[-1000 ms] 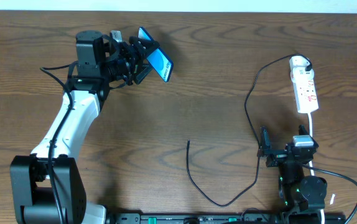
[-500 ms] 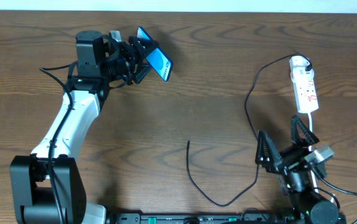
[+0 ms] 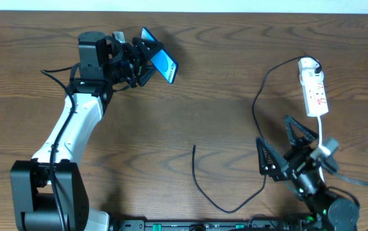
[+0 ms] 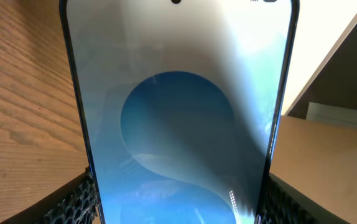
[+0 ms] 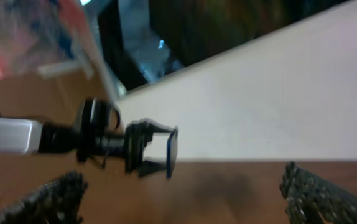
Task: Plug charger to phone and switch on socket
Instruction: 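Raise the right arm and move the open right gripper toward the phone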
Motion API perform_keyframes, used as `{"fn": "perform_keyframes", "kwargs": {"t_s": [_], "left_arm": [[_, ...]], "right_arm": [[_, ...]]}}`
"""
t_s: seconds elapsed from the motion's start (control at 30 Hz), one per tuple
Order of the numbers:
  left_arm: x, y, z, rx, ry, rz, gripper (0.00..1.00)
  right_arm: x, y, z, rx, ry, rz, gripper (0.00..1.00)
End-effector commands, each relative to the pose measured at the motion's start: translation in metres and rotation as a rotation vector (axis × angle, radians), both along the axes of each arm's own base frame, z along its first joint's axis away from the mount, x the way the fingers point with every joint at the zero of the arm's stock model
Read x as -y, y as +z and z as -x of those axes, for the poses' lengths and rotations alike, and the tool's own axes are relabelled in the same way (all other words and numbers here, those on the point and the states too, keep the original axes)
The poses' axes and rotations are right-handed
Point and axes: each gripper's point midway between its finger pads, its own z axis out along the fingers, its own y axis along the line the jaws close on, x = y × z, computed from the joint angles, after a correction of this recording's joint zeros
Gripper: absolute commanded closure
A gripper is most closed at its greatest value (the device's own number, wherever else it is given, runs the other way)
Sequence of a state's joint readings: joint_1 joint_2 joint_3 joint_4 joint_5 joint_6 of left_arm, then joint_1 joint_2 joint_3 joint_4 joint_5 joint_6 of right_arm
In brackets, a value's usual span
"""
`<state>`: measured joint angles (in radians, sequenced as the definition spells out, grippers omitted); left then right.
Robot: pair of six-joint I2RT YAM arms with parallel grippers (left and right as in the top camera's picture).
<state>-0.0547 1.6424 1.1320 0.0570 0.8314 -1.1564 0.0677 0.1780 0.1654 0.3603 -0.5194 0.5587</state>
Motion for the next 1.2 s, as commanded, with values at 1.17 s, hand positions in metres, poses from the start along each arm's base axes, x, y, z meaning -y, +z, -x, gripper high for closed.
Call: {"fn": "perform_keyframes", "kwargs": {"t_s": [1.17], "left_arm": [[0.003,0.028,-0.003,-0.084,0.062,0.131,0.93]], "right_arm": [[-0.126,-0.073,-0.148,-0.250,0.343,0.493,0.01]]}}
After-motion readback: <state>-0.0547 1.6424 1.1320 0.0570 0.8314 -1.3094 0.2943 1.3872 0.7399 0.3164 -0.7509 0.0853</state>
